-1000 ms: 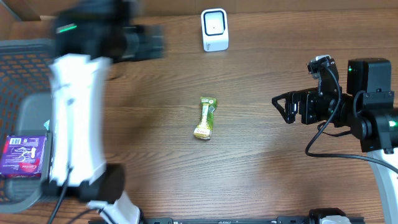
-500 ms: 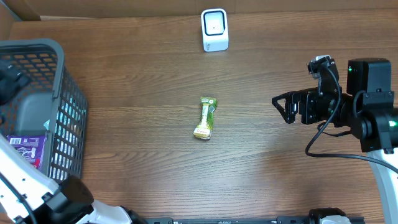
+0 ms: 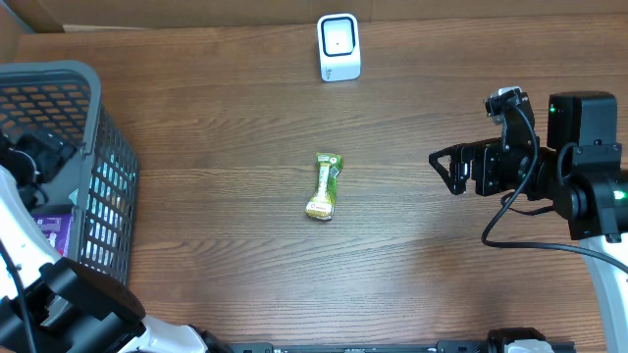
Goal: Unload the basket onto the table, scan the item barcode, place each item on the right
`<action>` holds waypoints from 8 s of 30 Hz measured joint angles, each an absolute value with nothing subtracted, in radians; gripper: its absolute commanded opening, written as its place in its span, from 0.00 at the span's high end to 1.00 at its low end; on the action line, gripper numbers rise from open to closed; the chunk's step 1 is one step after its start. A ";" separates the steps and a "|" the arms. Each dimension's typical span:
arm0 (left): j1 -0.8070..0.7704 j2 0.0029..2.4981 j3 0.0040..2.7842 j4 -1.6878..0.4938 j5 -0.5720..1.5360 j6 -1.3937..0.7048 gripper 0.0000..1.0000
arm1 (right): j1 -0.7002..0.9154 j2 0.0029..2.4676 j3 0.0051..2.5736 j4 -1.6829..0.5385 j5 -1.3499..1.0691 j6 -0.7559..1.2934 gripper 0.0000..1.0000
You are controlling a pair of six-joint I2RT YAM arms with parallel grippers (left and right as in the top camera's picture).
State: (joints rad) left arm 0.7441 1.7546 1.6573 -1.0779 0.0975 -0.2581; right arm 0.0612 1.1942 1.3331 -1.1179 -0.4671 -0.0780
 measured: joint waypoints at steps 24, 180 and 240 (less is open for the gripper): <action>0.720 1.755 1.152 -0.502 0.112 -0.212 0.00 | 0.062 1.194 1.333 -1.116 -0.467 -0.078 0.00; -0.129 1.782 2.260 -1.069 0.054 -0.263 0.00 | 0.062 1.253 1.333 -1.156 -0.475 -0.078 0.00; -0.122 1.782 2.260 -1.122 -0.007 -0.323 0.00 | 0.062 1.253 1.333 -1.214 -0.476 -0.078 0.00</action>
State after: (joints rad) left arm -0.1223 1.7821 2.2601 -1.1221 -0.0074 -0.3233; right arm 0.0616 1.2530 1.3331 -1.2137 -0.4755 -0.0776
